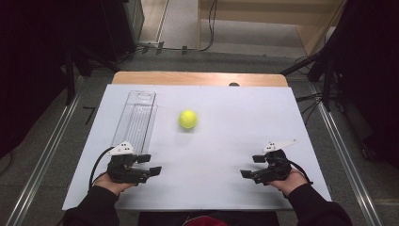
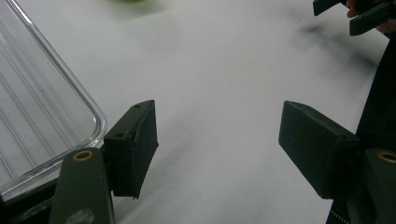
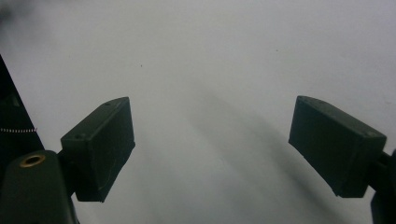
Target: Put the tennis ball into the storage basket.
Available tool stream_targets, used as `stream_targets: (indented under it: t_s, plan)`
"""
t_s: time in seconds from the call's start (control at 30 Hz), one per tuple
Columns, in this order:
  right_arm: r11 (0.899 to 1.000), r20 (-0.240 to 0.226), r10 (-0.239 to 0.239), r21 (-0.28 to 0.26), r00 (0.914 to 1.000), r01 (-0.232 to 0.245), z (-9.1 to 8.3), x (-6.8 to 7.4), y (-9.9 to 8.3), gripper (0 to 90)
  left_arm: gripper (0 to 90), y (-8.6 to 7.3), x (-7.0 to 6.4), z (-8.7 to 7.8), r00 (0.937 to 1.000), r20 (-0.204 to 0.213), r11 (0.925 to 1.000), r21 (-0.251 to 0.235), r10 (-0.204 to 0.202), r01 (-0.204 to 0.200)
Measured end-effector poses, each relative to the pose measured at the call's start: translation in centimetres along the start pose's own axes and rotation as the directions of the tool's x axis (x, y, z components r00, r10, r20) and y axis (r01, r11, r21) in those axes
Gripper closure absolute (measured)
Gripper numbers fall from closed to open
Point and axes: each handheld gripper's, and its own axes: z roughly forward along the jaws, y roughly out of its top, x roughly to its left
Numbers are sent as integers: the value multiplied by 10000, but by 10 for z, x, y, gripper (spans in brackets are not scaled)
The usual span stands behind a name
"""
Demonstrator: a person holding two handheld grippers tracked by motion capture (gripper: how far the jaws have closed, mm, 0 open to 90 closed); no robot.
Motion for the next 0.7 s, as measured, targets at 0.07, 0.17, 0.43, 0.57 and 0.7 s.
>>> stream_targets:
  t_s: [0.07,0.17,0.43,0.57,0.7]
  plan:
    - [10000,-41,-9,56,10000,10,0,0,0,123,290,0,-1,0,10000,-8,10000,-13,-7,7]
    - [9998,-94,-84,166,9999,86,1,-2,-1,123,290,1,-1,0,10000,12,10000,-10,18,-18]
    - [9997,-42,-12,239,10000,13,1,-3,0,123,290,0,0,0,10000,-30,10000,41,-38,38]
    - [9996,-242,202,206,9995,-197,1,-3,0,123,292,0,-1,1,9999,-44,9998,181,-118,119]
    - [9997,-147,67,216,9999,-64,2,-3,0,123,291,0,0,1,9999,-92,9998,167,-98,99]
